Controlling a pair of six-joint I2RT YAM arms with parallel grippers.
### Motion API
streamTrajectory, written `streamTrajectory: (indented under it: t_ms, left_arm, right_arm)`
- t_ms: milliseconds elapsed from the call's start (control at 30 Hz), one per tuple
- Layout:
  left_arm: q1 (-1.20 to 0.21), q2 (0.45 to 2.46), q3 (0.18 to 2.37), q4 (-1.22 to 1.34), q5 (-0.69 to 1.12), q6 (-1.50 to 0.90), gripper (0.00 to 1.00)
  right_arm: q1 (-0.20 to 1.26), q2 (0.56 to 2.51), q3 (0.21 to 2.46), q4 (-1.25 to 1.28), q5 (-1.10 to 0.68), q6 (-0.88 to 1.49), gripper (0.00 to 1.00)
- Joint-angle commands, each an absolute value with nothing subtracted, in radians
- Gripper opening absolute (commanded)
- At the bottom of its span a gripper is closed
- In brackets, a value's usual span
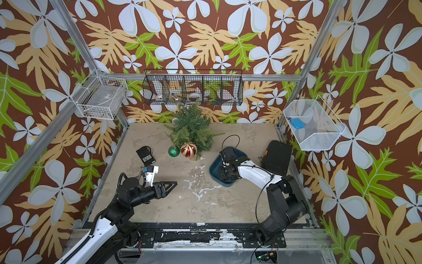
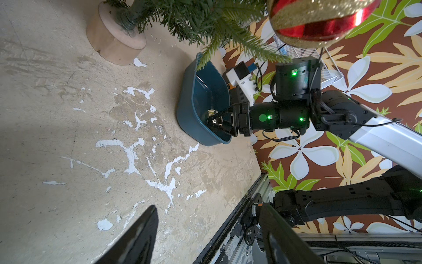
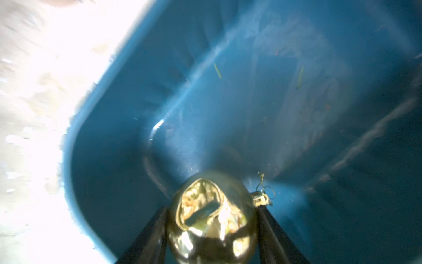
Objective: Decorate the small christmas tree with ornaments
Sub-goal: Pick up an ornament from the container.
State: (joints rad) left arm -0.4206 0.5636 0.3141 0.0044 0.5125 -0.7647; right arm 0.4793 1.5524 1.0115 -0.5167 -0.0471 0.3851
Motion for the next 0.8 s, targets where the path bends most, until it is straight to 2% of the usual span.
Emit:
streamTrajectory:
  t_ms: [0,267,567,767]
  left_arm:
    - [-0.421,0.568,0.326,0.028,0.507,-0.769,0.73]
    - [-0.420,0.595,0.382,0.037,0.510,-0.770,0.73]
    - [-0.422,0.638,0.487,0.081,0.538,-0.803,0.73]
    - [-0.422,0.660,0.594,0.087,0.552,-0.812,0.74]
  right_arm:
    - [0.469,1.508,1.030,-0.524,-0.042,0.386,0.56]
    - [0.376,1.335,1.081,-0.531,-0.187,0.411,0.56]
    - [0.263,1.200,1.160,-0.500,-0.494,0.482,0.56]
    - [0.244,1.157,1.213,-0.457,-0.633,0.545,0.56]
